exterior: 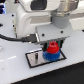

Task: Insert the blue gear onto the right peg, followed by the red gear

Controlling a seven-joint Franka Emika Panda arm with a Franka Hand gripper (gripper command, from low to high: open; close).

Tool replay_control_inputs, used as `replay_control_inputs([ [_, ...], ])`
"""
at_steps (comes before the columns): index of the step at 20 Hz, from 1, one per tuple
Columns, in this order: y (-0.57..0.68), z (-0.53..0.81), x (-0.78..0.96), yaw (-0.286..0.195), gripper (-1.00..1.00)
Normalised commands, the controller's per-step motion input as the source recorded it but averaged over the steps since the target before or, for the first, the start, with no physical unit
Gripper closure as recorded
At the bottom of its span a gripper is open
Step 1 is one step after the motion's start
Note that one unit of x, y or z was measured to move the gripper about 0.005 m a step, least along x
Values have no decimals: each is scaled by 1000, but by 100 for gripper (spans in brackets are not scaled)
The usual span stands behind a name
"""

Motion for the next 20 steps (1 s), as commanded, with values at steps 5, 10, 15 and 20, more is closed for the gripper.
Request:
replay_control_inputs([
  [5,49,103,51,0,100],
  [10,23,163,-15,0,100],
  [15,55,189,63,0,100],
  [20,27,-14,35,0,100],
])
